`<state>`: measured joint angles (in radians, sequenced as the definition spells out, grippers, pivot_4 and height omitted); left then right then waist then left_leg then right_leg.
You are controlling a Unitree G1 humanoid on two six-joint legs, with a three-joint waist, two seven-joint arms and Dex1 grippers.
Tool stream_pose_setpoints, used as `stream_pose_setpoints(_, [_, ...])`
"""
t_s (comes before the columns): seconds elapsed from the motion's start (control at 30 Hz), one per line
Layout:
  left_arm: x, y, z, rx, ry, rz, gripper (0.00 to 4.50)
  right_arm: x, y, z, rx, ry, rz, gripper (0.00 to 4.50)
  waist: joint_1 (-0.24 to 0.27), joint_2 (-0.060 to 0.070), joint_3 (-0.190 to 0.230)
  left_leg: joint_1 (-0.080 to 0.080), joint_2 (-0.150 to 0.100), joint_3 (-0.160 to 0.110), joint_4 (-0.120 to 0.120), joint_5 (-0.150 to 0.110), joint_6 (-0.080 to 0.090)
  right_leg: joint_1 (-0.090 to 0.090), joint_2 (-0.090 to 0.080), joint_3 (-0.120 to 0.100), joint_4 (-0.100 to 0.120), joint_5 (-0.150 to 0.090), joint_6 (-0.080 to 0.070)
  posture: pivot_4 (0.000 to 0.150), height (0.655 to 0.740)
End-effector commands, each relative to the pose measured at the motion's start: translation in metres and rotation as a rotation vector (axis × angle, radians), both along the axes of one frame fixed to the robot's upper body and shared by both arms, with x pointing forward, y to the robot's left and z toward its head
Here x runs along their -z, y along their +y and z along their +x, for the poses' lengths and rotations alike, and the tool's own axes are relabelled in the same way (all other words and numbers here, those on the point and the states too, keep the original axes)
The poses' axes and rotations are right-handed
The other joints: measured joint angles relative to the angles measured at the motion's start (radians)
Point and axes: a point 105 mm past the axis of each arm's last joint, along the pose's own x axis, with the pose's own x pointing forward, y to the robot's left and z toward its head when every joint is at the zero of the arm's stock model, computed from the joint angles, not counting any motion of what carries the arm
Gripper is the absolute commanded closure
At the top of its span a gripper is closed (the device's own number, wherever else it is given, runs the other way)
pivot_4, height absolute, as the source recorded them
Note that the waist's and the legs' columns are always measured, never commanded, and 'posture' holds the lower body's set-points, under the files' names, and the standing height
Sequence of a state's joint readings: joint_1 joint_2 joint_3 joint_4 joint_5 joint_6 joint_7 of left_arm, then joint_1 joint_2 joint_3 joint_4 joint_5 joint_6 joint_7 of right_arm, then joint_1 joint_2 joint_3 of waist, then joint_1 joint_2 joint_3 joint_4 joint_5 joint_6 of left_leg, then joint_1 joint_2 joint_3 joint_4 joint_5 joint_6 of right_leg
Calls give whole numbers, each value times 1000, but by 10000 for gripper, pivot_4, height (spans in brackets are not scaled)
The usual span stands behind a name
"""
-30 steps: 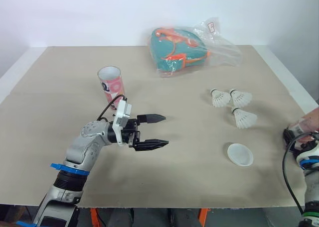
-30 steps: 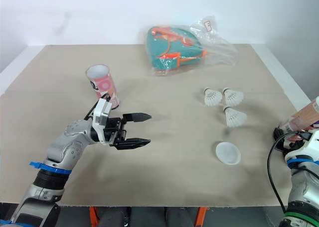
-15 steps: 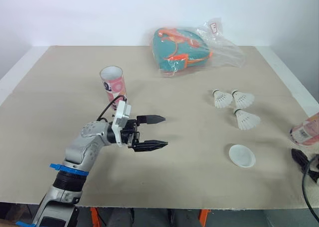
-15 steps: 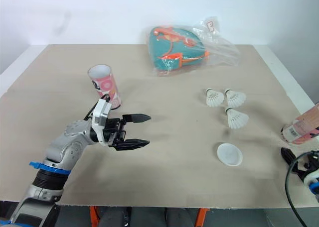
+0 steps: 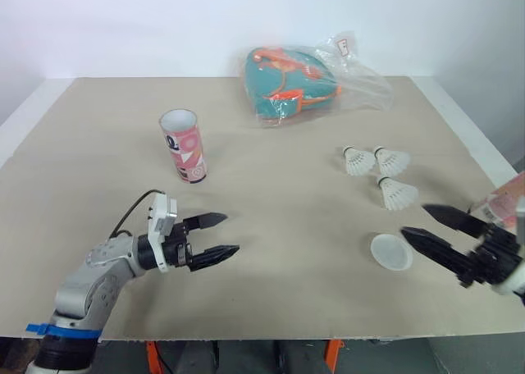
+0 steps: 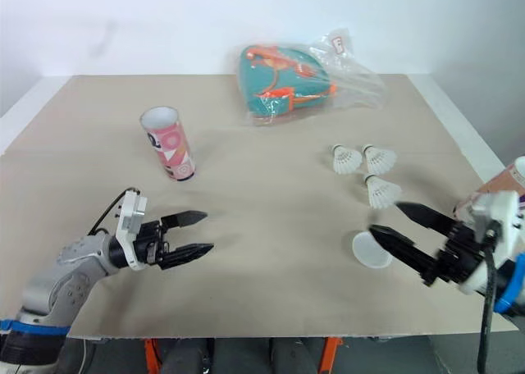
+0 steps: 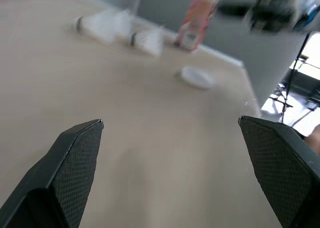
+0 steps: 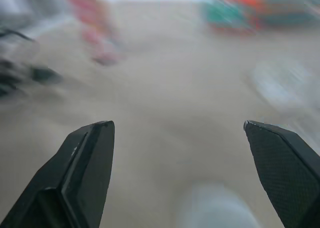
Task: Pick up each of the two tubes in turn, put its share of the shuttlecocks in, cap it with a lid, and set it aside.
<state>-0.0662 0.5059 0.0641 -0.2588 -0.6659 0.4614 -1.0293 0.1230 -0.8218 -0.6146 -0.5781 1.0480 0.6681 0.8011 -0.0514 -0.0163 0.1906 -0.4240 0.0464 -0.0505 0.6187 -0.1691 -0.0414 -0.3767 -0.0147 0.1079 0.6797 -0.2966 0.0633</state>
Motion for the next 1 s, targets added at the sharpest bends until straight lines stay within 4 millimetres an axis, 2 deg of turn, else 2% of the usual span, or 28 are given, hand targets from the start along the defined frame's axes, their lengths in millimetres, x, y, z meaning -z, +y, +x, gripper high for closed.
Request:
stream_pose_setpoints(0.03, [-16,12,14,-199,-65,-70,0,-9,41,3,-142,-46,29,703,8,-1,0,-1,0,0,0,0,0,-1,0,0,0,0,0,1500,7400])
stream_pose_setpoints(0.13, [-10,33,31,-432,-76,-79,0,1,71,16,-204,-61,-9,703,18,-5,-1,-4,-1,-3,0,0,0,-2,0,-3,-2,1,3,1500,7400])
stream_pose_setpoints(0.23, [-1,52,44,-592,-74,-34,0,4,89,19,-271,-49,32,703,21,-5,-1,-9,-1,-3,-1,0,-1,-7,0,-3,-2,2,4,1500,7400])
stream_pose_setpoints(0.4, [-1,64,62,-667,-98,-12,0,15,104,22,-305,-46,17,703,27,-5,-1,-15,-2,-5,-1,-1,-1,-11,0,-4,-2,4,0,1500,7400])
stream_pose_setpoints(0.5, [-6,60,79,-632,-137,31,0,19,112,29,-285,-68,0,703,28,-5,-1,-14,-1,-6,0,0,-2,-11,1,-6,-2,5,-1,1500,7400])
stream_pose_setpoints(0.67, [-9,54,100,-561,-181,85,0,22,113,41,-204,-104,-3,703,27,-5,-1,-14,0,-6,0,4,-5,-12,4,-6,-2,7,3,1500,7400])
stream_pose_setpoints(0.87, [-12,64,130,-607,-180,77,0,24,110,36,-169,-111,-3,703,27,-5,-1,-14,1,-7,0,4,-4,-12,4,-6,0,8,1,1500,7400])
stream_pose_setpoints(1.0, [-15,60,144,-595,-190,80,0,21,106,35,-145,-120,2,703,27,-5,-1,-15,0,-7,-1,4,-5,-12,4,-6,0,8,0,1500,7400])
